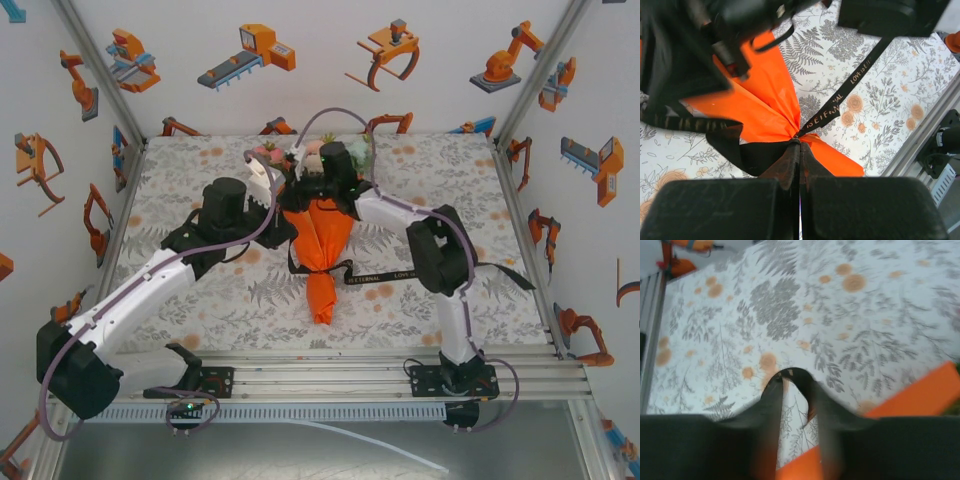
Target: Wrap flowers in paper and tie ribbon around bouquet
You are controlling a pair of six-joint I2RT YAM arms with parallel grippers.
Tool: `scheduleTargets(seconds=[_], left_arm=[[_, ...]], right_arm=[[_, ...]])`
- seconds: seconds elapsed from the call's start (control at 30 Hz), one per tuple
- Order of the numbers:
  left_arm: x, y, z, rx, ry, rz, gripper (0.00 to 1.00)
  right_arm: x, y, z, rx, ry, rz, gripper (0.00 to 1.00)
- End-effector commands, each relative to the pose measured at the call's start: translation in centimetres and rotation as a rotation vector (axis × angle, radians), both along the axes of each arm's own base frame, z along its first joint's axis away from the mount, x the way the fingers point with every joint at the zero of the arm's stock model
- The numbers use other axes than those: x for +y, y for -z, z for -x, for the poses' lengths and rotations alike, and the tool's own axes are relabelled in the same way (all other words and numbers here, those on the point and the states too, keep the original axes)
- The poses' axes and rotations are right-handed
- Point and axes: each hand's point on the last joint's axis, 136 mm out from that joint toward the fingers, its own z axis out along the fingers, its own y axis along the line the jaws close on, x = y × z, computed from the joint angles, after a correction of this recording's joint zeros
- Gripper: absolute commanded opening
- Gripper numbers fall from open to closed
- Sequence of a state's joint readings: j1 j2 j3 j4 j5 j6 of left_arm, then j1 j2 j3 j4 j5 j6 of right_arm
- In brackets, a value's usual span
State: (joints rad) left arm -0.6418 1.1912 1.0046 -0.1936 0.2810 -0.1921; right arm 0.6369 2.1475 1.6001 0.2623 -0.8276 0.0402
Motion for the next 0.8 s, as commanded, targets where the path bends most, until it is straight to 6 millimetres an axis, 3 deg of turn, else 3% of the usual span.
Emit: scheduleTargets(seconds=[0.0,0.07,0.17,0.27,0.4,0.5,0.63,0.7,0.77], left_arm=[[0.0,-0.9,0.1,-0.038,0.003,0.016,0.0],[0.0,-0.9,0.0,-0.036,0.002,0.015,0.0],[0.0,-0.3,-0.3,-0.028,-0.003,0.008,0.0],[0.0,0.5,-0.7,-0.009,-0.019,-0.008,0.0],[1.2,2.6,-2.2,0.051,-0.15,-0.047,0.0],[2.5,4.1,-3.0,0.118,-0.275,-0.037,0.0],[3.6,4.4,-3.8,0.187,-0.397,0.061,0.0],[4.5,4.4,-4.2,0.214,-0.457,0.106,0.0],[4.7,4.2,-4.2,0.206,-0.464,0.123,0.0]], right_arm=[[0.9,0.8,1.2,0.078,-0.047,0.017,0.63],[-0.6,0.1,0.3,0.066,0.004,0.024,0.69],[-3.6,-1.8,-1.6,0.07,0.096,0.012,0.69],[-7.5,-3.5,-3.0,0.104,0.196,0.012,0.66],[-13.6,-4.1,-2.8,0.122,0.38,0.088,0.65],[-18.6,-2.7,-1.5,0.149,0.601,0.192,0.65],[-25.8,0.0,1.3,0.277,0.899,0.262,0.66],[-32.5,2.6,2.2,0.467,1.173,0.319,0.66],[-37.8,4.8,3.5,0.604,1.348,0.393,0.65]])
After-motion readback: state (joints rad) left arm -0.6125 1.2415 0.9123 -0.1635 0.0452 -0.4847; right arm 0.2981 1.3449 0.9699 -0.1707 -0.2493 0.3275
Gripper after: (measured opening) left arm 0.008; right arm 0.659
